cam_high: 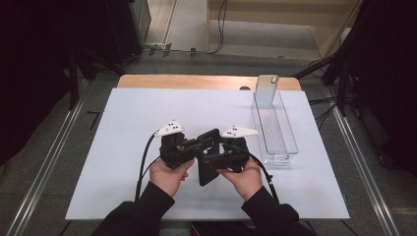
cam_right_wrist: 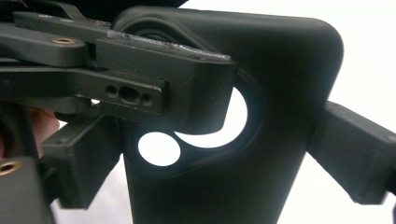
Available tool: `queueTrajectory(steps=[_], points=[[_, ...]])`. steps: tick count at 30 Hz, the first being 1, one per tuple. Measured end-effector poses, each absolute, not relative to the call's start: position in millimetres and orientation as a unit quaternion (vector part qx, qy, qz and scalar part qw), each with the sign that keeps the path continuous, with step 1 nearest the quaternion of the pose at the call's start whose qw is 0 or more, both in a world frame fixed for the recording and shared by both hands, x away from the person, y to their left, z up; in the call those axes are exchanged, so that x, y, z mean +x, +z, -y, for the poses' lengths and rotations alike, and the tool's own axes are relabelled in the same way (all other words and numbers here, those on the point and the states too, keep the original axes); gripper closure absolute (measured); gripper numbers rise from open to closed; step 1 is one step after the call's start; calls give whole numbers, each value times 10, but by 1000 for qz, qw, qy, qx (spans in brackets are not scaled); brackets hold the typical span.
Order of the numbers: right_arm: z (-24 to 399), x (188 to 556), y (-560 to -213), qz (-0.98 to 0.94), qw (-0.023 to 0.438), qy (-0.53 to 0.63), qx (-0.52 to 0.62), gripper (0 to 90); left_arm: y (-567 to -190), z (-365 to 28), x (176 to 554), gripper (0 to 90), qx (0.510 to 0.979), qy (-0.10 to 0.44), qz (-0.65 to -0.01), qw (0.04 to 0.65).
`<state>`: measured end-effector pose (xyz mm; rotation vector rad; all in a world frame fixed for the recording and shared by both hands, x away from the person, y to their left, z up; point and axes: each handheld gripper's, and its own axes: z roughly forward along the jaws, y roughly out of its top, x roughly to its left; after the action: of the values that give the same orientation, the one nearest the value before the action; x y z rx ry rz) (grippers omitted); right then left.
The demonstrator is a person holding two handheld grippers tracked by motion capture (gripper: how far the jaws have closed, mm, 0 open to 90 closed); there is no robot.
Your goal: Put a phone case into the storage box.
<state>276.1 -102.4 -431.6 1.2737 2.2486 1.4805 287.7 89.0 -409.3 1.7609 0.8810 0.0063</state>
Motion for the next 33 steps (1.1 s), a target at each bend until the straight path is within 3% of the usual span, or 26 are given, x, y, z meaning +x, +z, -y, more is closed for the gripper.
queueTrajectory(steps=[6, 9, 16, 33], points=[[1021, 2750, -4298, -753, 90, 500, 417, 112, -4067, -904, 2860, 811, 745, 5, -369, 556], [1021, 2745, -4292, -755, 91, 499, 416, 116, -4037, -894, 2849, 677, 738, 0, -370, 564], [1040, 2764, -4327, -756, 90, 491, 423, 117, -3951, -952, 2857, 526, 733, 10, -377, 567], [1266, 2881, -4349, -758, 83, 477, 437, 118, -3953, -1159, 2995, 344, 764, -39, -362, 532]])
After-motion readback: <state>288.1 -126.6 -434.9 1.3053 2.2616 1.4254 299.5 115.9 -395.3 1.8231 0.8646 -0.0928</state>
